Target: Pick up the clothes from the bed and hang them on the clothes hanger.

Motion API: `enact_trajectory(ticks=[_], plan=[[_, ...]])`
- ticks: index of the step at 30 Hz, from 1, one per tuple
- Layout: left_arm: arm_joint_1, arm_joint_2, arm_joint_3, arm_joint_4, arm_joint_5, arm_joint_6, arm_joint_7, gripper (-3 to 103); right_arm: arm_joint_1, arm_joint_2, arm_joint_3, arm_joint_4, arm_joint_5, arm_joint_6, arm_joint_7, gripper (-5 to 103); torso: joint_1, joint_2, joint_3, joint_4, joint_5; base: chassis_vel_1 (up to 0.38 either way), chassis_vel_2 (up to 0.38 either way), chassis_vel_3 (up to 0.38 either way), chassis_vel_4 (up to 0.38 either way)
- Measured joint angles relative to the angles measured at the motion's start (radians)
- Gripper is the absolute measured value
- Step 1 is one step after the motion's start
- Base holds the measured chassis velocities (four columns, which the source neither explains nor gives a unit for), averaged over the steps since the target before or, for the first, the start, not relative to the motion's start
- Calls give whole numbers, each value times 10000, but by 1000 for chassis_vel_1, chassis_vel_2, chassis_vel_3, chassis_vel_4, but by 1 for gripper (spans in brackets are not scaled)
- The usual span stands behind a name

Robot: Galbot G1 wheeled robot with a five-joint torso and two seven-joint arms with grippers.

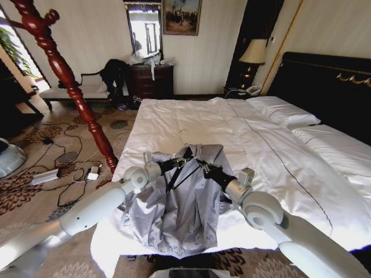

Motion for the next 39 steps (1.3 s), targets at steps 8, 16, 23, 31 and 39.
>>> enact_trajectory(ticks=[8,16,23,31,39], plan=[[133,267,-83,-306,1,-36,-69,15,-272,234,29,-19,-391,-8,-21,7,0,0,0,2,-1,0,0,0,0],[-116,198,-265,-327,-143,-78,-208,15,-1429,436,132,89,-1580,21,-232,39,0,0,-1,-3,0,0,0,0,0],[-66,370,-376,-520,-251,-81,-239,15,-1997,419,842,239,-1742,151,-312,61,0,0,0,0,0,0,0,0,0],[1008,948,-1023,-1290,-198,-80,-230,15,-1930,-254,1732,-139,-2996,21,24,93,-1,0,-1,2,-1,0,0,0,0],[1539,1170,-1399,-1688,-18,-62,-246,15,-1307,-1056,1418,-767,-5072,-185,-299,100,-1,0,-1,1,1,0,0,0,0]])
